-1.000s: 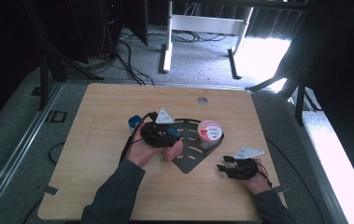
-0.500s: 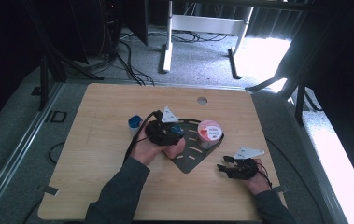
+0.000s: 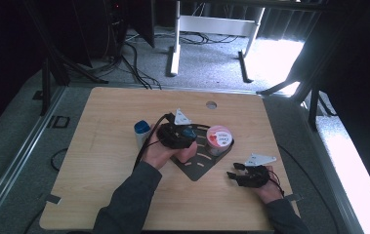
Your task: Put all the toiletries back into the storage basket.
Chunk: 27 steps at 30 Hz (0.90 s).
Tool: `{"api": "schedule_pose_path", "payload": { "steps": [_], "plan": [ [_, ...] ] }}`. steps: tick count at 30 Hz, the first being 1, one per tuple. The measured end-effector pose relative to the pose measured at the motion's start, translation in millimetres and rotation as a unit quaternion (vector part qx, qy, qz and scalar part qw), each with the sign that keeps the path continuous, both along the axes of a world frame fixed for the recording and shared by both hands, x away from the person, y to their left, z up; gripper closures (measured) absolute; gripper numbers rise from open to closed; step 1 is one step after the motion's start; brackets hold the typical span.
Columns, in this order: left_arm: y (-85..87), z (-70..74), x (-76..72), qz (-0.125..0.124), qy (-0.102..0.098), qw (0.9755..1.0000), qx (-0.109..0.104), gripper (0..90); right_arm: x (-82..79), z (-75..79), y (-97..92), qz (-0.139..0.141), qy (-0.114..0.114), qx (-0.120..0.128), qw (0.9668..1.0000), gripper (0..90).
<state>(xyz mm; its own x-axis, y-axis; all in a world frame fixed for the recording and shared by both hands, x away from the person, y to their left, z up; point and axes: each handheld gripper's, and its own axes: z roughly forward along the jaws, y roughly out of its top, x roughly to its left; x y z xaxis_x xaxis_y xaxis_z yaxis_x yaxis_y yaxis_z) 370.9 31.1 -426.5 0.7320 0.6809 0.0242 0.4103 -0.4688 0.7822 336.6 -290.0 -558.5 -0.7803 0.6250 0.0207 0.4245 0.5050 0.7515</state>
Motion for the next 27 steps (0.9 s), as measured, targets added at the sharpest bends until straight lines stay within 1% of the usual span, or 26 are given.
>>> {"api": "schedule_pose_path", "payload": {
  "steps": [18,22,27],
  "plan": [
    [-11.2,-0.8,13.2,0.012,-0.004,0.9999,0.004,52.9,-0.1,0.1,0.0,0.0,0.0,-0.001,1.0,48.3],
    [-13.6,-1.8,16.2,0.015,-0.003,0.9999,0.001,52.9,-0.1,0.0,0.0,0.0,0.0,0.0,1.0,48.3],
    [-16.9,-3.6,20.6,0.018,-0.004,0.9998,0.006,52.9,-0.1,0.1,0.0,0.0,0.0,0.0,1.0,48.4]
  ]
}}
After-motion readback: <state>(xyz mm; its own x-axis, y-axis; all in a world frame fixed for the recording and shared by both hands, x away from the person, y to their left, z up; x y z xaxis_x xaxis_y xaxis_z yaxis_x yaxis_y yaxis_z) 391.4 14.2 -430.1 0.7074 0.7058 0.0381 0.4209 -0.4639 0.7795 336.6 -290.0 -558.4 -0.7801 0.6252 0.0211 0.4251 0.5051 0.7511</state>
